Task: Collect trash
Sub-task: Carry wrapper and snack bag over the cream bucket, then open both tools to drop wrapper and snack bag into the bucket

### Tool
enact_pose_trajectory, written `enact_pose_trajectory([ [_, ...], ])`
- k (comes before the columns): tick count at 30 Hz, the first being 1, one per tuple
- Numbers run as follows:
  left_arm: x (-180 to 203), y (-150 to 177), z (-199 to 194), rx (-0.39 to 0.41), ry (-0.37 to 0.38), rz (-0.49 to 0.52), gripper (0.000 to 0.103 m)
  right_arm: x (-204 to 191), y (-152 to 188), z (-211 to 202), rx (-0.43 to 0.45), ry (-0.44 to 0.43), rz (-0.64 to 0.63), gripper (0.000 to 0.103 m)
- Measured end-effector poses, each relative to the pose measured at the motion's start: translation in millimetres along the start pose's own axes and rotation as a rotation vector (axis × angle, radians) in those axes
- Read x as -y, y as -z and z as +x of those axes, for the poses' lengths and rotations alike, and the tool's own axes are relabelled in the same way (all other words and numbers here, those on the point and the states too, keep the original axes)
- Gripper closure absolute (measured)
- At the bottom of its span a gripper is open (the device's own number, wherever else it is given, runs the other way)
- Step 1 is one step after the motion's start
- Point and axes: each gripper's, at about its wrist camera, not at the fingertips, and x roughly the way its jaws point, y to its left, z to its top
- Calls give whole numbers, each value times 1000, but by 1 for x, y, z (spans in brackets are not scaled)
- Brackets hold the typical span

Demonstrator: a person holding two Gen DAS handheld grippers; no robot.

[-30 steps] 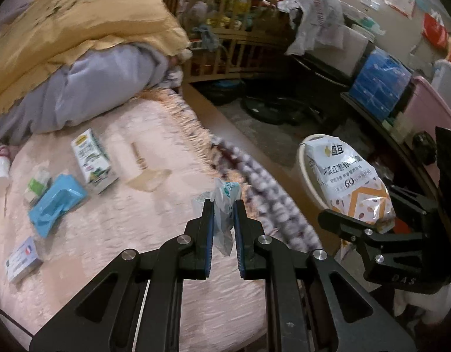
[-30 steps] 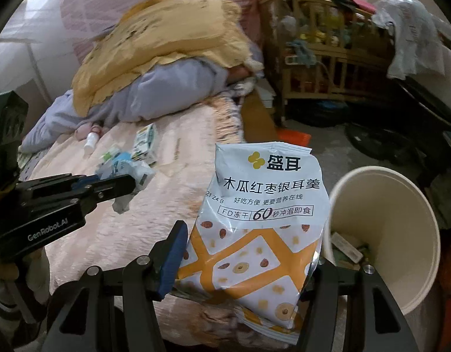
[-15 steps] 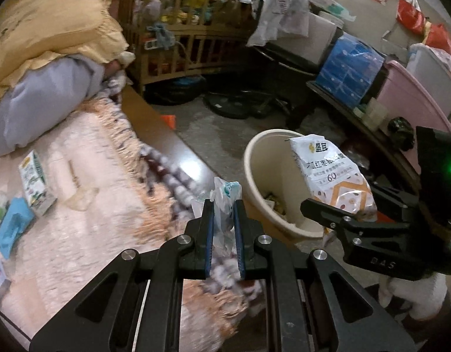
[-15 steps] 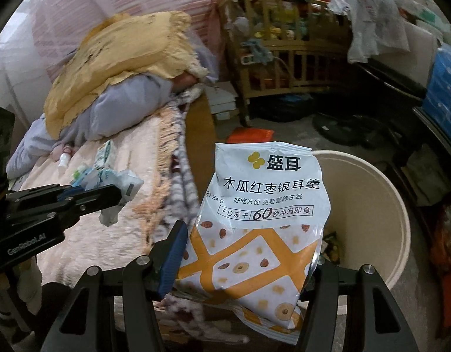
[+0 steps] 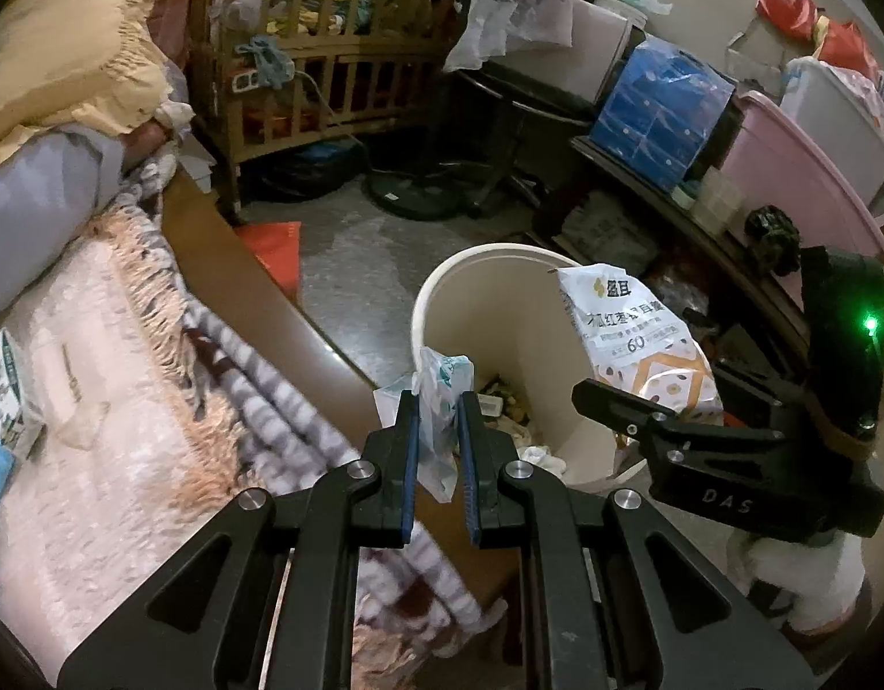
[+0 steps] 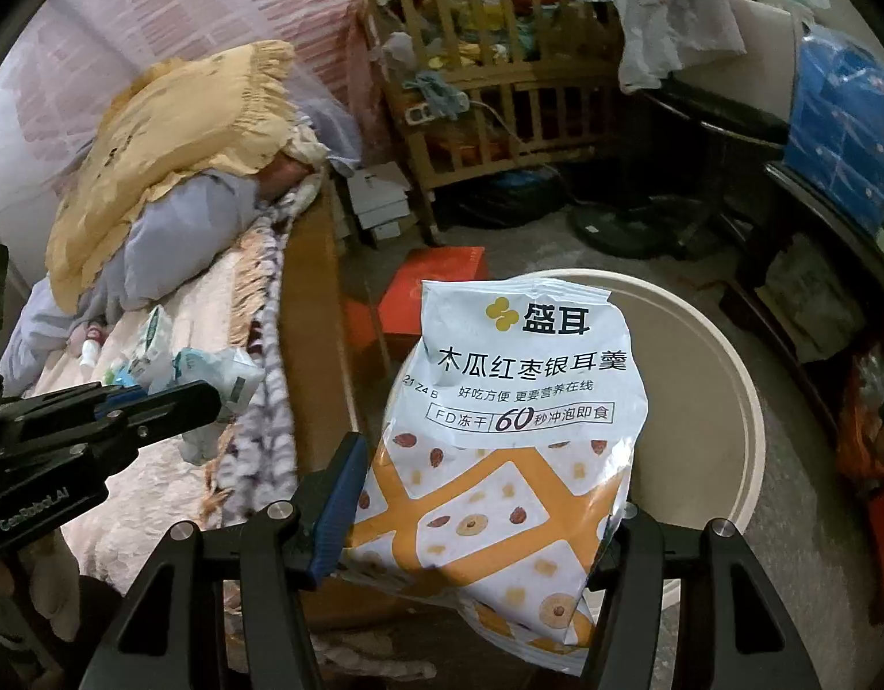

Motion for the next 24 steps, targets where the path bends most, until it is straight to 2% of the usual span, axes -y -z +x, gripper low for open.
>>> enact_pose_trajectory([
  [19, 12, -33, 47, -26, 109, -54, 92, 41, -7, 18, 2, 49, 68, 45],
  [24, 17, -35, 61, -42, 116, -55, 92, 51, -5, 22, -6, 59, 90, 45],
])
